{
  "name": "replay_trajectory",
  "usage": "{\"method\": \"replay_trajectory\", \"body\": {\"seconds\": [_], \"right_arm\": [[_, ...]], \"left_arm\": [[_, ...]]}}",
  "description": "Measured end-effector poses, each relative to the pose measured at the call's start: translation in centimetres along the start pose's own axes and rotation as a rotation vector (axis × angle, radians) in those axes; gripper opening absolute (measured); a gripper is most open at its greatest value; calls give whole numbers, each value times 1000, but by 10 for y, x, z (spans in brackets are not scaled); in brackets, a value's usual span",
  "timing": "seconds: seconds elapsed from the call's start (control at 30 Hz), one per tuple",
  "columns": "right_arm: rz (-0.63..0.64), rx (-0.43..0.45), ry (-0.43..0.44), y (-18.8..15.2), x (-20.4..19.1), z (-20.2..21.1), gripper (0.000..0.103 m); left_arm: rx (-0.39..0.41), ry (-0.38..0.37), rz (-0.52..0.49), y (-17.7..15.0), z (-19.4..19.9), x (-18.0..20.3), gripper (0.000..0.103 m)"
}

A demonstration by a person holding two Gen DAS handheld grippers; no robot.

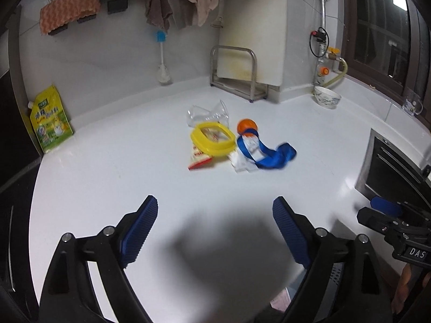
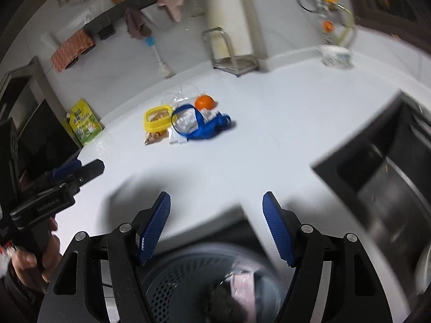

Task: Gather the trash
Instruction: 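Move both tools to the counter and close the right tool on the blue lanyard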

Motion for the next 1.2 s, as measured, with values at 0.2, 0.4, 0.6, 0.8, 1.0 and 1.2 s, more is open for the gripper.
{"method": "replay_trajectory", "body": {"seconds": [0.2, 0.4, 0.6, 0.8, 1.0, 1.2], "right_arm": [[85, -20, 32, 46, -4, -18, 68], [168, -89, 48, 74, -5, -53, 69], [333, -121, 27, 85, -22, -78, 69], [415, -172, 6, 99, -30, -106, 69], [525, -213, -43, 102, -40, -128, 69], [590, -228, -103, 96, -43, -141, 65]], "left_arm": [[1, 20, 9, 28, -20, -18, 86], [-21, 21, 34, 38, -44, -25, 86], [-42, 23, 45, 38, -59, -28, 86], [-66, 19, 45, 36, -70, -28, 86], [-70, 24, 42, 38, -73, -27, 86], [-71, 28, 39, 38, -73, -26, 86]]}}
Point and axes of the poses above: each gripper's, at about its wrist camera, not at the fingertips, and z roughly against the way its jaws point, x to its right, y to its top, the point moved 8 cm from there along -z, roughly the way its jaws point, and after that the axes turned 11 degrees about -x, right-handed, at the moved point
